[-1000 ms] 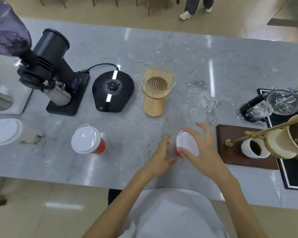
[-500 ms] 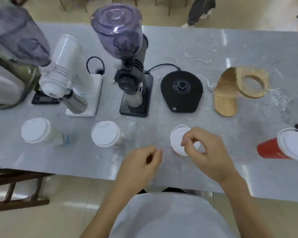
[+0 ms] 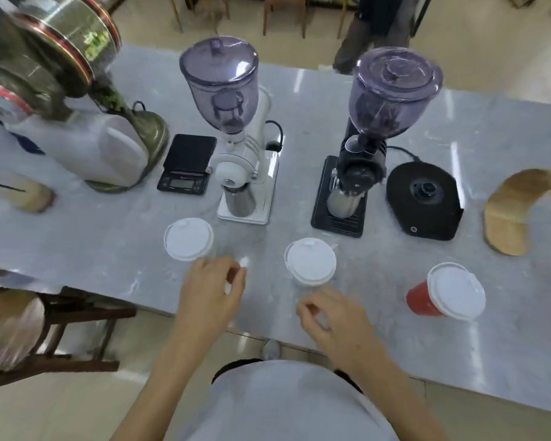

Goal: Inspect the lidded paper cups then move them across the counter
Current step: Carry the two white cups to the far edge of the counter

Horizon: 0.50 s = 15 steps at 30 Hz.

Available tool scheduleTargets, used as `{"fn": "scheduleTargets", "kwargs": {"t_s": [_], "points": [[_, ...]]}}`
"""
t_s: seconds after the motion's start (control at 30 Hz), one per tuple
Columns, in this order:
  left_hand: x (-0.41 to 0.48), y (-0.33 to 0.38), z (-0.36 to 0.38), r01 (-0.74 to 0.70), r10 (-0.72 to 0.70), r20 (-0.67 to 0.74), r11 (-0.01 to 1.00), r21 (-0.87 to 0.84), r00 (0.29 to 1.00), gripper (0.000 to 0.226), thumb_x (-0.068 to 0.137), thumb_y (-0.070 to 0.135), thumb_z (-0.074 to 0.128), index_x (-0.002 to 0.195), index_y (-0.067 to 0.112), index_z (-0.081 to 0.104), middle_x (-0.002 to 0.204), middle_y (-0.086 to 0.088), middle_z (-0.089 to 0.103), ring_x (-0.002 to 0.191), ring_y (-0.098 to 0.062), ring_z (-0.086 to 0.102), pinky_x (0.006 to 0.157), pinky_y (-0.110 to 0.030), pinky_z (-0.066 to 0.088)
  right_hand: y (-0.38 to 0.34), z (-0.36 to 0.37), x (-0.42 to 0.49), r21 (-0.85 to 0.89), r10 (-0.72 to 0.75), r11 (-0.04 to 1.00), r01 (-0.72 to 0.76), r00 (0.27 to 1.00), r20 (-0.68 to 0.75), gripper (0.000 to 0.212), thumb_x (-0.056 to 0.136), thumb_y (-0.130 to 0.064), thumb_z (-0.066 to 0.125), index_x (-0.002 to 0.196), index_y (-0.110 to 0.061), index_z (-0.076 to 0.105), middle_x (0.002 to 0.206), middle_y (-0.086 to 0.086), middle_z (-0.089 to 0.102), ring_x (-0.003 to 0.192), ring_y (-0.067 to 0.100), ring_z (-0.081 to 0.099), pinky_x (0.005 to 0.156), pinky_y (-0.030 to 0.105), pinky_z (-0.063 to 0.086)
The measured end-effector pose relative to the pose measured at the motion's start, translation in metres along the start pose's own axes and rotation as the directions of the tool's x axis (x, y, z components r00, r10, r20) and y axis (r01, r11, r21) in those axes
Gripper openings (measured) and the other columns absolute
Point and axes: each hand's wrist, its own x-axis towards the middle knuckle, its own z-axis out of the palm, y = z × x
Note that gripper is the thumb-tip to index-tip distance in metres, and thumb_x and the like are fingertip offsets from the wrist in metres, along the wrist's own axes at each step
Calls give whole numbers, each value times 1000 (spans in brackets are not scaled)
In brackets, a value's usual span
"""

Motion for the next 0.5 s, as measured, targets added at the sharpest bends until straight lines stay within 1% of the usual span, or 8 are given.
{"fn": "scheduleTargets", "kwargs": {"t_s": [0.03,0.07,0.1,0.17,0.2,0.27,0.33,0.5], "points": [[9,-9,-7,-36,42,-75,996,75,996,27,90,37,50,88,17,68,87,0,68,90,-31,56,74,-43,45,0,-1,9,-36,-24,999,21,996,-87,6,89,-19,68,88,-14,72,85,-2,66,79,17,61,69,35,53],[19,-20,-12,-36,54,-123,988,150,991,32,89,38,53,105,15,68,106,-9,68,103,-37,54,84,-49,45,0,-3,19,-80,-22,997,13,993,-117,14,90,-22,69,101,-15,72,98,3,67,91,21,62,77,39,54],[29,-30,-15,11,17,-138,979,202,990,43,89,42,58,122,15,62,125,-15,60,117,-42,47,93,-56,41,0,-3,30,-133,15,991,-26,997,-82,32,90,-32,68,119,-18,67,118,7,62,110,26,57,88,43,52],[51,-51,-20,163,-158,-41,961,223,987,75,86,56,64,148,24,36,155,-16,32,141,-44,22,107,-64,27,4,-3,51,-275,179,949,-152,981,78,73,86,-57,63,150,-32,37,153,9,33,140,31,29,109,49,38],[61,-60,-20,228,-242,41,951,207,970,89,82,64,63,153,28,24,162,-14,18,147,-43,11,110,-66,23,6,-3,60,-331,262,922,-201,953,151,88,82,-66,62,154,-38,20,161,7,17,146,32,16,113,52,32],[80,-74,-17,307,-336,198,938,161,921,101,77,70,64,155,30,14,165,-11,8,149,-41,5,111,-67,24,8,2,76,-359,348,900,-249,905,245,103,75,-69,66,155,-45,4,165,4,3,148,34,9,111,54,31],[89,-80,-10,318,-354,296,934,162,887,99,75,68,68,152,30,19,161,-13,13,144,-42,15,108,-64,30,9,10,86,-385,374,886,-258,889,263,103,74,-63,72,153,-46,8,162,5,12,143,35,18,105,53,37],[87,-78,10,273,-314,199,939,207,928,81,72,45,80,136,26,34,140,-13,29,124,-39,30,85,-53,42,15,21,88,-418,377,868,-269,904,202,85,78,-40,75,147,-45,26,149,4,28,129,36,32,94,50,46]]}}
